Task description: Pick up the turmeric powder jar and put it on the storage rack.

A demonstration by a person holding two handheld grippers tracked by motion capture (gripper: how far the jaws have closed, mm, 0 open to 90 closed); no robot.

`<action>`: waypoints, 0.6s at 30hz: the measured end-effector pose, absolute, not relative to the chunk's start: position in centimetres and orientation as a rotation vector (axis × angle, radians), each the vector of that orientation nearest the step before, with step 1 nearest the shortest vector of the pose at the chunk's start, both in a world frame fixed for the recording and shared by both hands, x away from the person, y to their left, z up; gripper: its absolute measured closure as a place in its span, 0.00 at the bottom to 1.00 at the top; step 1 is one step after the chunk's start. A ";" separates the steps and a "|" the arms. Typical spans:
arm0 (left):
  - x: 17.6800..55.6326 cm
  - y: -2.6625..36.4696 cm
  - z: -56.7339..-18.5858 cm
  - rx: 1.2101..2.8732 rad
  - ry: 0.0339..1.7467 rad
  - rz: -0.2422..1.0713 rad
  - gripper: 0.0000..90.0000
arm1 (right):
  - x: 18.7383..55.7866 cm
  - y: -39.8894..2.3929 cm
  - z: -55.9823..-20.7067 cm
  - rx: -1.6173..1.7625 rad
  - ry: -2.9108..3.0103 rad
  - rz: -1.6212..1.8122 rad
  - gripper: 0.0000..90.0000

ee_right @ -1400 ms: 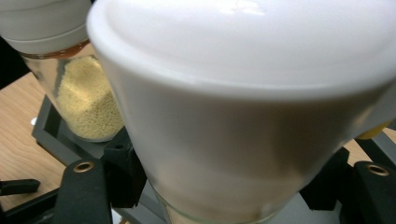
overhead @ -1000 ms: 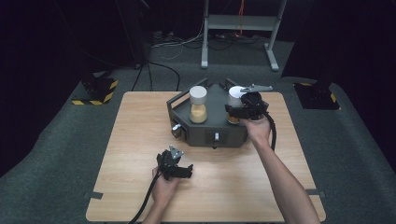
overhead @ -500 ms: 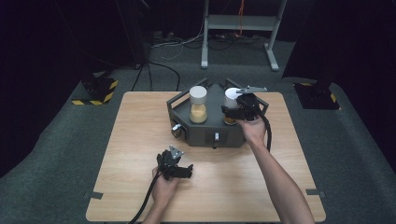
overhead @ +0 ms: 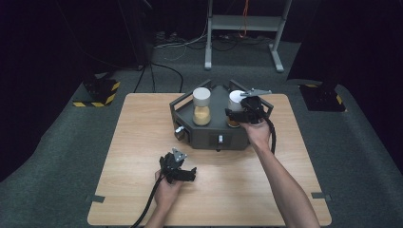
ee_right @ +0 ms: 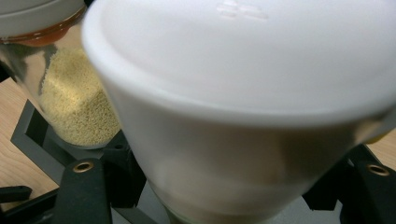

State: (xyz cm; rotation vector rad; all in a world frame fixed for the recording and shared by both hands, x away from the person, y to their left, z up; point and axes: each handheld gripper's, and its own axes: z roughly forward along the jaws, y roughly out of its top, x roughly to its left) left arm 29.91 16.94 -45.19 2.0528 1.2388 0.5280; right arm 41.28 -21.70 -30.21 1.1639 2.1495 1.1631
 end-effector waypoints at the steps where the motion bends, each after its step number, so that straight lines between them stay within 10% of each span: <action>1: 29.9 16.9 -45.2 2.053 1.239 0.528 0.03 | 41.2 -21.6 -30.2 1.150 2.154 1.158 0.33; 18: 29.9 16.9 -45.2 2.054 1.238 0.528 0.03 | 41.0 -21.8 -30.7 1.147 2.140 1.179 0.33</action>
